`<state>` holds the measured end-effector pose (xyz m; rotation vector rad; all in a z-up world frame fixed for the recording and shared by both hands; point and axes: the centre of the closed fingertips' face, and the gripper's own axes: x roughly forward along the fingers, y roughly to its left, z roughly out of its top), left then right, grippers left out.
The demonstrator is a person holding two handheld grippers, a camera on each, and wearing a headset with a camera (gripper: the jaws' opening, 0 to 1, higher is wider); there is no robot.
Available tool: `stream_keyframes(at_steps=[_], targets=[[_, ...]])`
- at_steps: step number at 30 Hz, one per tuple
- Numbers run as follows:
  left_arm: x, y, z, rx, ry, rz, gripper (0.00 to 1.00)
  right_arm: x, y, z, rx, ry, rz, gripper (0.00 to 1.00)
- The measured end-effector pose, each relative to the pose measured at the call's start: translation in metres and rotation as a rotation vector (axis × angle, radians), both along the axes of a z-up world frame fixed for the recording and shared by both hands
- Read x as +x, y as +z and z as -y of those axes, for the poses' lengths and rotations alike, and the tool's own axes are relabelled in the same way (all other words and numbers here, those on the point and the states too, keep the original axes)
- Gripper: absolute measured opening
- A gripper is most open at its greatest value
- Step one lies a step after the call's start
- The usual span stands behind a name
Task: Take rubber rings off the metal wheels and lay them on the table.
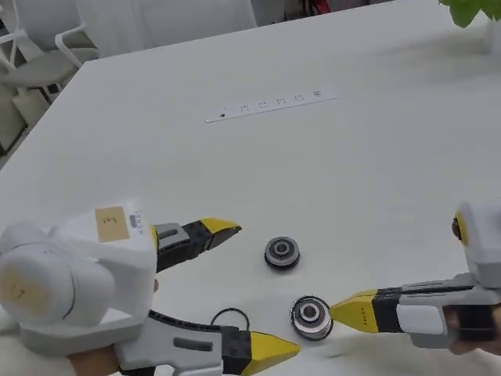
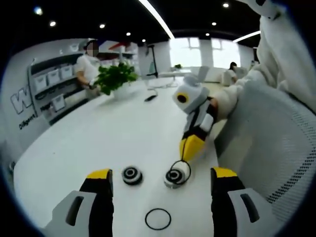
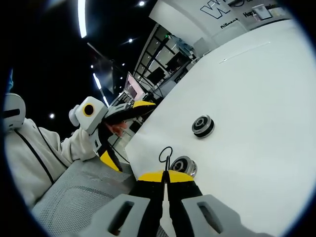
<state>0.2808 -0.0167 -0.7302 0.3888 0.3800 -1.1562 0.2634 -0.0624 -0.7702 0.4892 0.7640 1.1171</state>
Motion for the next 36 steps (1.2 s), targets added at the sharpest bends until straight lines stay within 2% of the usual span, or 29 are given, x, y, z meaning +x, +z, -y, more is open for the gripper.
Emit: stream_keyframes(at_steps=[4,6,9,15,19,25,28,31,34,36], targets=[[0.001,0.003,-0.010,0.000,0.020,0.000,0.83,-0.003,0.004,0.002,-0.014,0.009,0.009,0.00],[0.001,0.001,-0.016,0.010,0.035,-0.013,0.83,-0.003,0.005,0.003,-0.016,0.008,0.013,0.00],[-0.002,-0.001,-0.024,0.025,0.047,-0.024,0.83,-0.002,0.005,0.004,-0.022,-0.001,0.013,0.00],[-0.006,0.000,-0.035,0.027,0.072,-0.030,0.88,-0.004,0.012,0.004,-0.019,0.000,0.028,0.00],[-0.006,-0.001,-0.043,0.017,0.096,-0.051,0.90,-0.004,0.015,0.004,-0.015,-0.003,0.029,0.00],[-0.007,0.003,-0.057,0.006,0.132,-0.050,0.96,-0.007,0.024,0.002,-0.018,0.005,0.046,0.00],[-0.010,0.003,-0.061,-0.021,0.143,-0.072,0.96,-0.008,0.029,0.002,-0.016,0.005,0.056,0.00],[-0.013,0.000,-0.066,-0.014,0.148,-0.088,0.97,-0.008,0.034,0.003,-0.019,0.004,0.070,0.00],[-0.016,0.001,-0.070,-0.011,0.149,-0.087,0.98,-0.009,0.039,0.003,-0.025,0.003,0.085,0.00],[-0.016,0.003,-0.073,-0.029,0.153,-0.090,0.98,-0.009,0.044,0.004,-0.030,0.003,0.098,0.00]])
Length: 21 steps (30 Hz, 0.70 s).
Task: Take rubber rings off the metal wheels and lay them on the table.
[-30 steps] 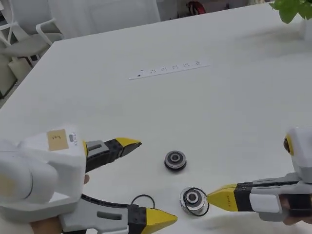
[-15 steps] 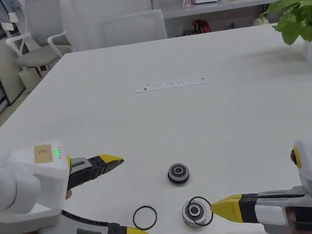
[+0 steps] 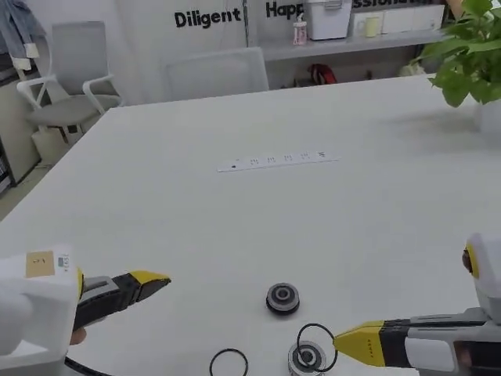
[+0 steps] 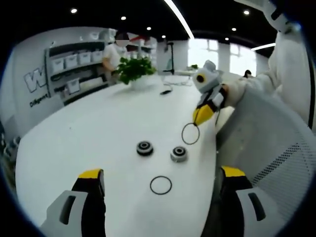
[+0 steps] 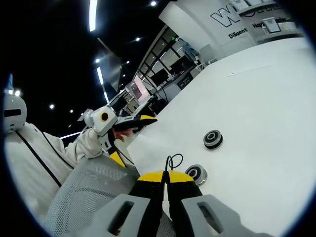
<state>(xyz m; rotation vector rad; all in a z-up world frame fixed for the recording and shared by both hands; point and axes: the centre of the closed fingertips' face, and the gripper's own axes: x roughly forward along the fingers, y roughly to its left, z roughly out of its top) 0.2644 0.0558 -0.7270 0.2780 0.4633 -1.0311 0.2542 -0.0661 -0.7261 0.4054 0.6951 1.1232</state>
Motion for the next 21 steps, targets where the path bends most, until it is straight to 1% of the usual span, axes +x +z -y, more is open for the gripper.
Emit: stream_keyframes(at_steps=[1,3,4,7,9,12,13,15,17,19,21], targets=[[0.000,0.001,-0.002,-0.014,0.005,-0.005,0.98,0.000,0.002,0.000,-0.001,-0.001,0.004,0.00],[0.000,0.001,-0.005,-0.024,0.018,-0.016,0.97,0.000,0.006,0.000,-0.003,-0.003,0.015,0.00],[0.000,0.001,-0.007,-0.026,0.022,-0.016,0.98,-0.001,0.007,0.000,-0.002,-0.003,0.019,0.00],[0.001,0.002,-0.013,-0.037,0.042,-0.009,0.98,-0.002,0.012,0.000,-0.004,-0.003,0.030,0.00],[0.004,0.005,-0.021,-0.069,0.075,-0.013,0.97,-0.003,0.015,0.000,-0.006,-0.004,0.037,0.00],[0.006,0.005,-0.030,-0.079,0.100,-0.007,0.97,-0.003,0.020,-0.001,-0.011,-0.003,0.047,0.00],[0.006,0.006,-0.032,-0.085,0.107,0.000,0.97,-0.003,0.022,-0.002,-0.013,-0.002,0.052,0.00],[0.007,0.007,-0.036,-0.102,0.120,0.006,0.97,-0.003,0.024,-0.003,-0.017,-0.002,0.058,0.00],[0.008,0.007,-0.038,-0.109,0.129,0.006,0.97,-0.002,0.027,-0.005,-0.019,-0.002,0.065,0.00],[0.009,0.005,-0.041,-0.113,0.139,0.005,0.96,-0.001,0.033,-0.008,0.004,-0.004,0.057,0.00],[0.009,0.004,-0.042,-0.122,0.142,-0.002,0.97,0.000,0.038,-0.011,0.005,-0.002,0.064,0.00]])
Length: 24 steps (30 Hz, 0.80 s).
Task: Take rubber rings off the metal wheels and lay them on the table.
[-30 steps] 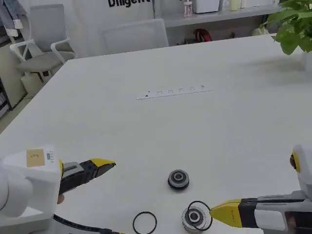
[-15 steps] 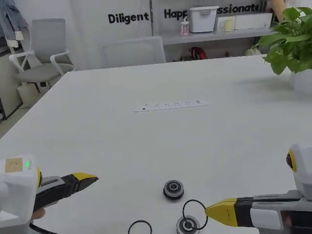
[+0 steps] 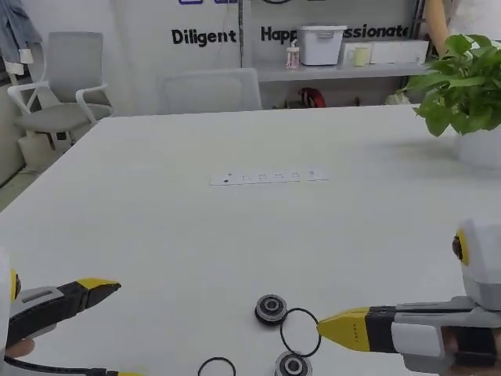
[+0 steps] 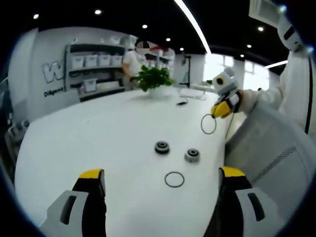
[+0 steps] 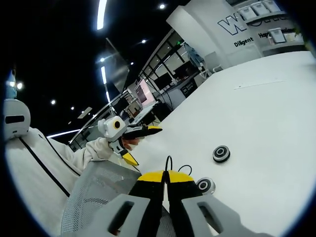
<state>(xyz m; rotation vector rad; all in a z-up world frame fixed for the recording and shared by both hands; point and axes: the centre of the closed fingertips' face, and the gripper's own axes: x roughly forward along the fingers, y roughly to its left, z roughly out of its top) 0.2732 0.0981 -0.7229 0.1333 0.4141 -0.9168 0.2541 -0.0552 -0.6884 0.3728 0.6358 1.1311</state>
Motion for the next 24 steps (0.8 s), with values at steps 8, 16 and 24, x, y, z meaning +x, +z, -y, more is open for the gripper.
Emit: stream_keyframes(at_steps=[8,16,24], targets=[[-0.002,-0.008,-0.003,0.001,0.003,-0.015,0.96,0.001,0.006,-0.011,-0.024,0.031,0.022,0.00],[-0.002,-0.004,-0.004,-0.049,0.012,-0.020,0.96,0.006,0.014,-0.022,-0.030,0.053,0.041,0.00],[-0.005,-0.013,-0.005,-0.021,0.001,-0.041,1.00,0.012,0.020,-0.038,-0.039,0.084,0.064,0.00]])
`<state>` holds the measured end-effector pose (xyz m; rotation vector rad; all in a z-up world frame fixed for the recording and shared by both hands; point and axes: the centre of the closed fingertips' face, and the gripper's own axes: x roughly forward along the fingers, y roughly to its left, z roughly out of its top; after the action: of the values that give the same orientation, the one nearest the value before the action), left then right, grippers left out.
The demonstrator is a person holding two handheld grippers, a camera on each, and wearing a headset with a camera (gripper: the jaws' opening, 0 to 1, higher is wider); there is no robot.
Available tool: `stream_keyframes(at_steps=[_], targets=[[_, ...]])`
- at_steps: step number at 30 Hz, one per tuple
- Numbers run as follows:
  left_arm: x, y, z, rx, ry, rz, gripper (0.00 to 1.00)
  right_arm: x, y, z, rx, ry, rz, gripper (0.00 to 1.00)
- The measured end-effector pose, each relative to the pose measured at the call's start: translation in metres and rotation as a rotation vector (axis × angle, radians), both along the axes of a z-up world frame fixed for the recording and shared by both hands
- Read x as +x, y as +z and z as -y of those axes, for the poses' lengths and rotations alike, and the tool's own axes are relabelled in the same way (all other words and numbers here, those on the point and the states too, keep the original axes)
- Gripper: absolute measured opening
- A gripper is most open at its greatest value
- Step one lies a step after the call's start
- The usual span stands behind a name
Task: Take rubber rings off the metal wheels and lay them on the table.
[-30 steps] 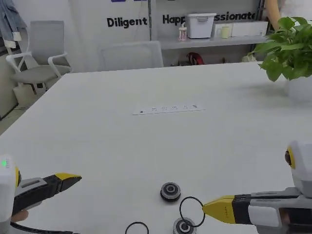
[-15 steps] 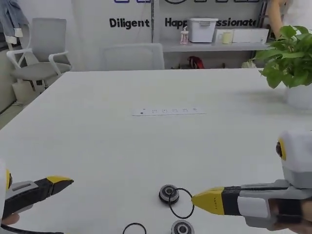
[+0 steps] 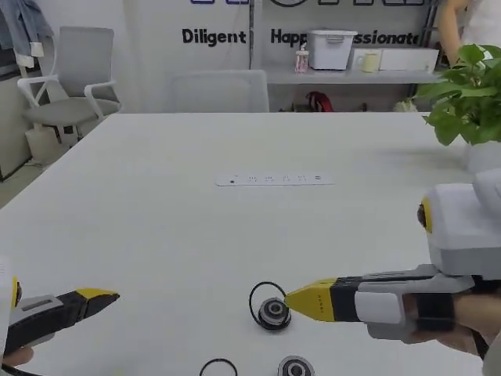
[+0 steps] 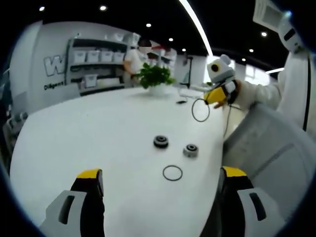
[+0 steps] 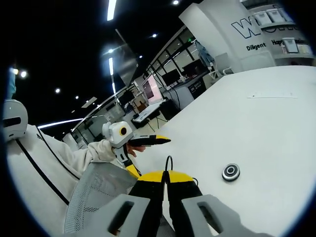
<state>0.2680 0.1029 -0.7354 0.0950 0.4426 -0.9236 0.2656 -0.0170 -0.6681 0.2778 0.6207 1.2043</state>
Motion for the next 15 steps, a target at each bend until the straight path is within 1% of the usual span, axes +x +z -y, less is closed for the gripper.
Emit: stream_keyframes(at_steps=[5,8,11,15], targets=[[0.000,-0.003,-0.002,0.019,-0.001,-0.001,1.00,-0.002,-0.002,-0.008,-0.016,0.028,0.003,0.00],[0.001,-0.004,-0.005,0.027,0.008,0.002,1.00,0.000,-0.004,-0.010,-0.026,0.042,0.002,0.00],[0.000,-0.005,-0.006,0.027,0.010,-0.002,1.00,0.001,-0.005,-0.013,-0.029,0.050,0.000,0.00],[-0.001,-0.008,-0.006,0.046,0.004,-0.004,1.00,0.003,-0.009,-0.020,-0.040,0.065,0.002,0.00]])
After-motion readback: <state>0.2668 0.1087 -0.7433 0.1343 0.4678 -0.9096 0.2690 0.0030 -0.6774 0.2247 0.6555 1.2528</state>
